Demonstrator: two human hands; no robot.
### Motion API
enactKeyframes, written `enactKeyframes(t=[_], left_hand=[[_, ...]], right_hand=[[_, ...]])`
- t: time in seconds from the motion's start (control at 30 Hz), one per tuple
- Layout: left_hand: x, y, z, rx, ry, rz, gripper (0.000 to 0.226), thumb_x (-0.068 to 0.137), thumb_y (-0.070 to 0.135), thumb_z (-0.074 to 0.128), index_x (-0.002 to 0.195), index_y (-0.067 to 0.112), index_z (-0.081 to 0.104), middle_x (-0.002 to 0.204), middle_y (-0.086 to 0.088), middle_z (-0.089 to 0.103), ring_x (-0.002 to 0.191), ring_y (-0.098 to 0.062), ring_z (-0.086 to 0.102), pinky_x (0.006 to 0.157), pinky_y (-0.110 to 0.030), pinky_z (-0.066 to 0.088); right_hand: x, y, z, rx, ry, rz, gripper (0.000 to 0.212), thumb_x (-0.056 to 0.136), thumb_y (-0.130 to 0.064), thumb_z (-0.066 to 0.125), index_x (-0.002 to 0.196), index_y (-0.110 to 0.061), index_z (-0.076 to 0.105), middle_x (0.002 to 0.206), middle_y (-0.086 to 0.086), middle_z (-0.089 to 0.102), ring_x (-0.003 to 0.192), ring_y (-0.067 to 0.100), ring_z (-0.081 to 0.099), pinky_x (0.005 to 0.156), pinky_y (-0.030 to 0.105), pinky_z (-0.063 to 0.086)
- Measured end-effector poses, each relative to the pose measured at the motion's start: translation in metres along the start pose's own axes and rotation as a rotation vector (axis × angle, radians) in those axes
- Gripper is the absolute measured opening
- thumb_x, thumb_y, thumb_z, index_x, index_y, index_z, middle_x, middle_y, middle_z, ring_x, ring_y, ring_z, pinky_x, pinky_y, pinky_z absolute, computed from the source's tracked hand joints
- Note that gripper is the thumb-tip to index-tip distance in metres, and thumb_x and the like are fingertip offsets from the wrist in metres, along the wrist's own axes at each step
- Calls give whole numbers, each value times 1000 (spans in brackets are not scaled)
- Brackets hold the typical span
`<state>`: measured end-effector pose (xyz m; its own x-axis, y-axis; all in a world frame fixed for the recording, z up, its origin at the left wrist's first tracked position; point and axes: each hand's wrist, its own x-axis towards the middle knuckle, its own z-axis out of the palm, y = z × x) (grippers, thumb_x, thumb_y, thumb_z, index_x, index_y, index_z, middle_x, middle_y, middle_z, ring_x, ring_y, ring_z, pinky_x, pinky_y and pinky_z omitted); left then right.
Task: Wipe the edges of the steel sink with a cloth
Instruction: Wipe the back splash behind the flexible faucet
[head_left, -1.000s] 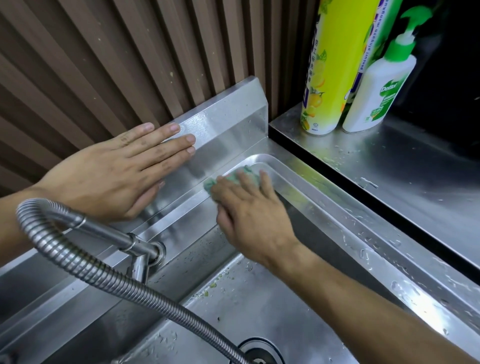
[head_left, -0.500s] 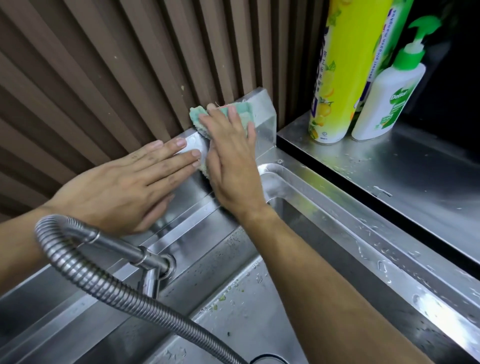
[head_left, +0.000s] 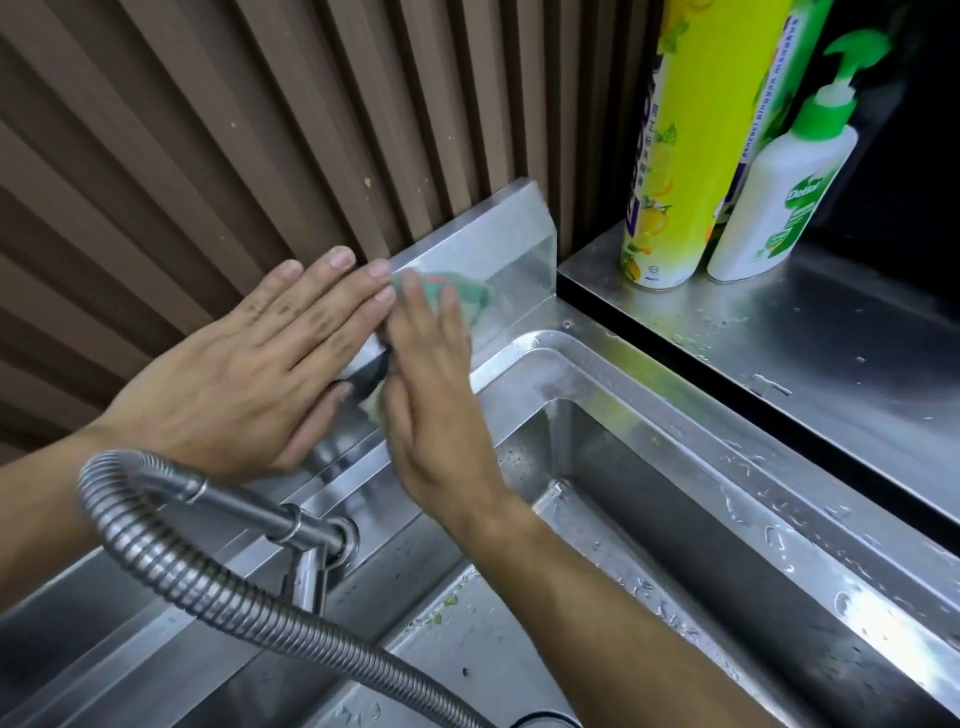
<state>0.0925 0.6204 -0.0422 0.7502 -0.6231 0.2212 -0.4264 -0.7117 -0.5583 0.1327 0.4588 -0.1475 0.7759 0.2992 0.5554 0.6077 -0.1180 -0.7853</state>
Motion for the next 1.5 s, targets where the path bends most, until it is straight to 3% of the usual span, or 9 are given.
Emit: enactKeyframes(t=[0.17, 0.27, 0.4, 0.47, 0.6, 0.83, 1.17, 1.33, 1.5], left_hand=[[0, -1, -2, 45, -57, 80, 68, 101, 26, 37, 162, 0, 21, 171, -17, 17, 158, -34, 17, 129, -50, 14], [5, -3, -3, 31, -148, 133, 69, 101, 32, 35, 162, 4, 22, 171, -14, 19, 159, -32, 17, 128, -50, 16], [38, -12, -2, 32, -184, 247, 71, 100, 39, 33, 161, 3, 26, 169, -15, 23, 157, -33, 21, 127, -49, 17], [70, -17, 3, 63, -170, 291, 71, 101, 40, 34, 161, 3, 26, 169, -15, 24, 156, -32, 24, 127, -48, 17], [123, -14, 18, 189, -180, 302, 76, 99, 41, 24, 162, -1, 16, 170, -19, 15, 159, -34, 15, 129, -48, 13], [131, 6, 32, 287, -268, 266, 81, 93, 40, -2, 160, -6, -8, 169, -27, -9, 158, -41, -4, 130, -51, 2], [131, 9, 36, 96, -188, 178, 73, 102, 34, 21, 162, -4, 5, 172, -21, 0, 160, -37, 0, 130, -52, 5], [134, 9, 32, 52, -187, 154, 74, 100, 33, 27, 163, -1, 6, 172, -20, 5, 160, -36, 3, 129, -52, 8], [134, 8, 29, 95, -234, 179, 75, 100, 35, 24, 163, -1, 3, 172, -19, 2, 160, -36, 0, 129, -52, 8]], right_hand=[[42, 27, -38, -42, 101, 117, 61, 102, -4, 37, 160, -19, 31, 172, 0, 17, 158, 19, -7, 128, 45, -8], [71, 32, -56, 33, 323, 293, 55, 104, -5, 33, 159, -14, 35, 170, 7, 23, 159, 27, 7, 130, 50, 6], [55, 27, -82, 43, 455, 394, 46, 105, -6, 38, 150, -8, 49, 151, 5, 53, 140, 13, 46, 120, 24, 33], [21, 19, -84, -151, 288, 281, 45, 100, -1, 39, 140, -9, 56, 133, 3, 60, 123, 16, 54, 111, 20, 38], [-39, 17, -46, -658, -211, 39, 53, 86, -6, 41, 135, -7, 62, 136, 14, 63, 127, 40, 58, 116, 51, 30], [-9, 35, -59, -758, -103, 199, 46, 89, 0, 44, 130, -3, 64, 136, 14, 66, 135, 37, 56, 121, 46, 32], [41, 51, -84, -868, -38, 432, 34, 90, -1, 38, 117, 3, 58, 124, 27, 65, 123, 43, 59, 108, 48, 43], [5, 25, -96, -937, -359, 315, 56, 101, -21, 26, 151, 2, 36, 155, 26, 41, 147, 44, 35, 119, 53, 28], [-6, 30, -100, -894, -256, 328, 57, 93, -16, 31, 142, 2, 52, 150, 25, 51, 143, 43, 44, 118, 53, 31]])
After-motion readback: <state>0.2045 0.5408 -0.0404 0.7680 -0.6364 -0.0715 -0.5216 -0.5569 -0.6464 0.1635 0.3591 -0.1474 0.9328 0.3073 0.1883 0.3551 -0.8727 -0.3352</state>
